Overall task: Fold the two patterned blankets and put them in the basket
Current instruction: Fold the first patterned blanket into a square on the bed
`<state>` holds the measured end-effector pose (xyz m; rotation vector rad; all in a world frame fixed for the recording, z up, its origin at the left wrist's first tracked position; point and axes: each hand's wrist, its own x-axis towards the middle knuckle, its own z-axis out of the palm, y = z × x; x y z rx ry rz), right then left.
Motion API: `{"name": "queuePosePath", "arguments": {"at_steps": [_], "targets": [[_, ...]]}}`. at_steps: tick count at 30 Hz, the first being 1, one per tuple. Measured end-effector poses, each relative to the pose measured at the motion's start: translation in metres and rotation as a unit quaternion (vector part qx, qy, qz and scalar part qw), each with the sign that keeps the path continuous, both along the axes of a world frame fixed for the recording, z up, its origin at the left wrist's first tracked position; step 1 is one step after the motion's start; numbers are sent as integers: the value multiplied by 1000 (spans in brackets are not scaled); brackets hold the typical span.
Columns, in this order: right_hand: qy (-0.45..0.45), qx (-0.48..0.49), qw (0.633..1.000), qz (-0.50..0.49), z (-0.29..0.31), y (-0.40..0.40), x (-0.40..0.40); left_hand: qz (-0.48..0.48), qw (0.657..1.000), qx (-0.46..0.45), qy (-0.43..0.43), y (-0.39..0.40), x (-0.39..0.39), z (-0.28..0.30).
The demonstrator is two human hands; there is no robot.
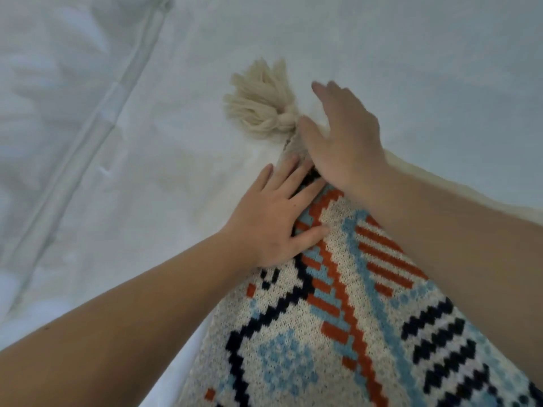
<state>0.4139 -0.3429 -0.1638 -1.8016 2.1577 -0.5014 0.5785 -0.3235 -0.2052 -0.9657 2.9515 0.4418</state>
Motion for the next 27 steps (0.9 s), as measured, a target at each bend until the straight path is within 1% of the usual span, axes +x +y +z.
{"name": "queuePosePath", "arguments": {"at_steps": [1, 3, 4, 6, 8, 9, 11, 13, 15, 17, 19, 20, 22, 23, 24, 25, 27], "targets": [[38, 3, 999, 21, -7, 19, 1, -5, 1000, -1, -5, 0, 1, -1], [103, 68, 988, 89, -25, 49, 1, -16, 999, -16, -28, 2, 5, -1], [123, 103, 981, 106, -34, 59, -3, -24, 998, -27, -50, 4, 7, -1], [143, 150, 975, 82, -41, 65, -17, -28, 995, -35, -94, 7, 12, 1], [149, 151, 977, 24, -37, 63, -21, -18, 992, -35, -118, 9, 14, 4], [139, 131, 981, 14, -32, 65, -17, -13, 992, -36, -121, 11, 14, 6], [127, 100, 985, 53, -30, 80, -4, -6, 993, -33, -114, 15, 18, 6], [171, 145, 970, 94, -37, 103, -11, -4, 992, -22, -123, 19, 32, 4], [201, 198, 958, 42, -42, 123, -47, 3, 987, -28, -159, 21, 50, 2], [207, 212, 954, -49, -38, 144, -81, 27, 980, -31, -194, 23, 63, 7], [189, 205, 955, -100, -28, 164, -87, 58, 981, -34, -180, 29, 55, 16], [169, 189, 962, -99, -24, 171, -77, 67, 988, -35, -138, 36, 42, 22], [140, 183, 972, -46, -24, 185, -54, 54, 998, -16, -33, 61, 11, 29], [139, 194, 971, -17, -28, 192, -47, 27, 999, 3, -17, 75, 4, 26], [144, 205, 968, -8, -32, 202, -51, -4, 1000, 14, -26, 90, 3, 20], [149, 213, 965, -25, -35, 213, -62, -26, 998, 13, -52, 100, 10, 11], [154, 220, 959, -96, -40, 245, -98, -19, 994, 1, -107, 109, 42, -4]]}}
